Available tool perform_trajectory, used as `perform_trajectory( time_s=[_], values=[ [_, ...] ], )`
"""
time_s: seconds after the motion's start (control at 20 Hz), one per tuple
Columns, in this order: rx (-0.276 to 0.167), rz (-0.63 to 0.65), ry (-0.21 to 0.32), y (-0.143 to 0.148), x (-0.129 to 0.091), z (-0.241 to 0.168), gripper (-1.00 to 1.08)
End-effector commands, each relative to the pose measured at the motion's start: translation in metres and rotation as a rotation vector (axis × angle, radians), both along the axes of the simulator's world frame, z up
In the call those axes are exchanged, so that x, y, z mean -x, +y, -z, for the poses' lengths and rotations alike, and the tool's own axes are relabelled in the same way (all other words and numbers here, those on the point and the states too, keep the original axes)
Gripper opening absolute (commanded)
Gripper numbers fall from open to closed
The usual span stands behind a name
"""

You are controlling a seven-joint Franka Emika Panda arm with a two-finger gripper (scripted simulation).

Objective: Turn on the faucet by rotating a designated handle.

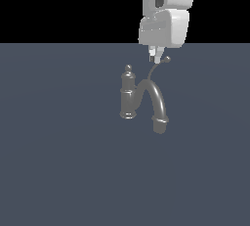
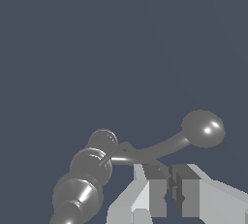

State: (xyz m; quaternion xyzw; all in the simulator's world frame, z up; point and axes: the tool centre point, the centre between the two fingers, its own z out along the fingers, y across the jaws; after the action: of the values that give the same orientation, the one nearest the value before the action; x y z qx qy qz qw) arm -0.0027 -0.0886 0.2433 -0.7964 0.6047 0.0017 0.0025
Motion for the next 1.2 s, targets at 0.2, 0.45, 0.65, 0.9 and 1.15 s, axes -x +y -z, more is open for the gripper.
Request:
perform_trajectory(
  time_s=[0.2,0.45,0.65,0.9,1.15],
  values=[
    [0.005,0.027,-0.001,-0.027,-0.014,0.001,-1.0],
    [0.005,0.031,0.0,-0.036,-0.025,0.001,-1.0],
    [0.006,0.034,0.0,-0.044,-0.034,0.002,-1.0],
    [-0.008,-0.009,0.0,-0.015,-0.044,0.0,-1.0],
    [-0.006,-0.002,0.0,-0.015,-0.058,0.0,-1.0]
  ],
)
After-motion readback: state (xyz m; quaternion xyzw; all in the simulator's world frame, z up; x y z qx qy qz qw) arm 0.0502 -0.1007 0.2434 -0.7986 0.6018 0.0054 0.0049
